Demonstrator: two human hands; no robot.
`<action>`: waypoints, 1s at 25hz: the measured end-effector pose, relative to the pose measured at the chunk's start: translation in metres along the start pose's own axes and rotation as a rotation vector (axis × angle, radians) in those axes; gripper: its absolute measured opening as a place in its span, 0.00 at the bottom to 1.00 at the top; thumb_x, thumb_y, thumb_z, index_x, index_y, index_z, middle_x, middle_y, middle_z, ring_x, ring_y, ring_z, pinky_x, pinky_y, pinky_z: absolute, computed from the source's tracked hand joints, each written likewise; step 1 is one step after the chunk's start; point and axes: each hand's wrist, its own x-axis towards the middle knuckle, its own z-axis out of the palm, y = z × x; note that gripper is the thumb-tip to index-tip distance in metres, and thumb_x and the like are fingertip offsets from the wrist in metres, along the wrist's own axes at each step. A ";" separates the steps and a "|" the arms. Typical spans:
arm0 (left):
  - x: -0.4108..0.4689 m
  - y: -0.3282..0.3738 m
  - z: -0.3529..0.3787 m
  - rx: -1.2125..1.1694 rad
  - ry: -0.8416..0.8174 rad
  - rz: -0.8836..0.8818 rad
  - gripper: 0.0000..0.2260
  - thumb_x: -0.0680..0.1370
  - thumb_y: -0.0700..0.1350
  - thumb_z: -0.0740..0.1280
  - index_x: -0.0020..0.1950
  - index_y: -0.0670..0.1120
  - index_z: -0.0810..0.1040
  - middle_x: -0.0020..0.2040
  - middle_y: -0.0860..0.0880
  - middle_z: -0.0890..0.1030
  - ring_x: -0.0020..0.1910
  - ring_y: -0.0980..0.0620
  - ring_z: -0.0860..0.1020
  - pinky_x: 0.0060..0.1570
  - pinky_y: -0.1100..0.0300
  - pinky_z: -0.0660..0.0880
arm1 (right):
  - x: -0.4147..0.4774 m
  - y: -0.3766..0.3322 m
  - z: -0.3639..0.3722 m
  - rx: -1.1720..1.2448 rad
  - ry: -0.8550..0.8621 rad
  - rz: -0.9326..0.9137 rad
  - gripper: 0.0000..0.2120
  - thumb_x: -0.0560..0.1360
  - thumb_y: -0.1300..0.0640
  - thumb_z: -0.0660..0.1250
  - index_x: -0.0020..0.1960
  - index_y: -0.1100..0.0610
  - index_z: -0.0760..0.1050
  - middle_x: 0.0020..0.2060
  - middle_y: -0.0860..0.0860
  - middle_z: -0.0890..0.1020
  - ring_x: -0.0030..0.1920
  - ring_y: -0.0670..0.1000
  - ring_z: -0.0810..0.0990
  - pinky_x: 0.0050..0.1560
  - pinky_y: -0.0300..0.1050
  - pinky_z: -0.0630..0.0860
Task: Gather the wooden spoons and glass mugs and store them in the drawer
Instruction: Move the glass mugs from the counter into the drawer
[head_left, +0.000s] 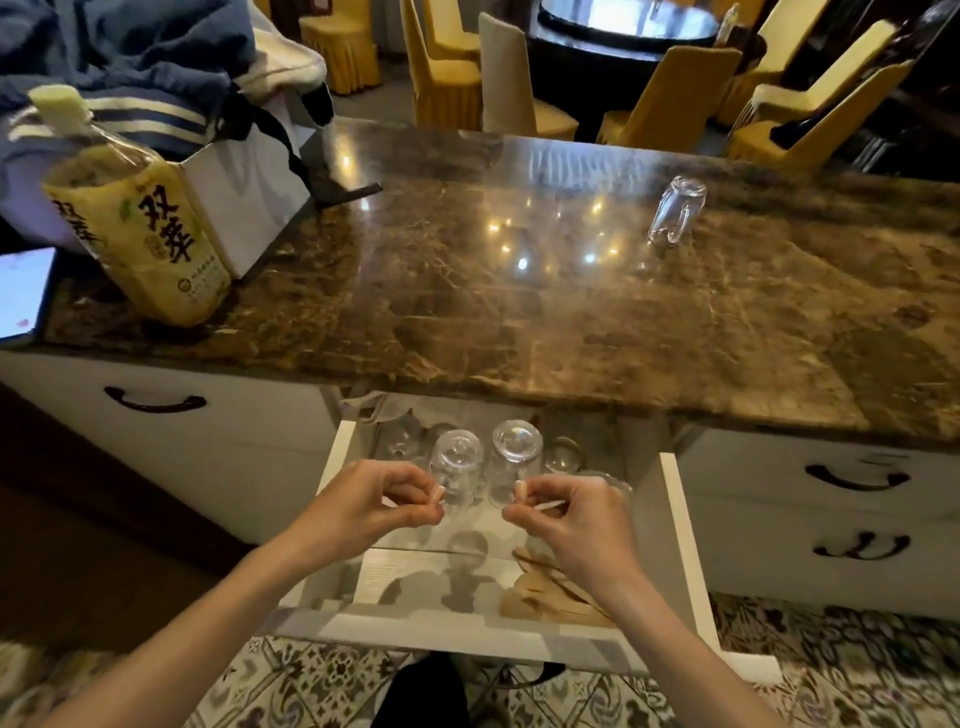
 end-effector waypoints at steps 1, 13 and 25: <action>0.003 -0.006 0.003 0.008 -0.042 -0.038 0.06 0.69 0.42 0.74 0.45 0.47 0.82 0.40 0.52 0.86 0.43 0.57 0.83 0.46 0.67 0.77 | -0.001 0.006 0.005 -0.013 -0.010 0.039 0.04 0.65 0.52 0.77 0.36 0.48 0.82 0.30 0.43 0.83 0.33 0.40 0.81 0.40 0.44 0.81; 0.037 -0.052 0.037 0.180 -0.177 -0.133 0.05 0.69 0.42 0.75 0.36 0.51 0.81 0.30 0.60 0.81 0.35 0.66 0.78 0.39 0.74 0.70 | 0.017 0.028 0.039 0.116 0.053 0.490 0.08 0.66 0.57 0.77 0.34 0.51 0.78 0.33 0.50 0.84 0.37 0.50 0.83 0.43 0.50 0.82; 0.036 -0.083 0.060 0.181 -0.173 -0.170 0.02 0.70 0.36 0.72 0.41 0.39 0.81 0.35 0.52 0.80 0.36 0.60 0.76 0.45 0.66 0.72 | 0.028 0.046 0.069 0.110 0.125 0.674 0.13 0.70 0.65 0.71 0.32 0.52 0.74 0.28 0.44 0.77 0.31 0.44 0.75 0.31 0.37 0.68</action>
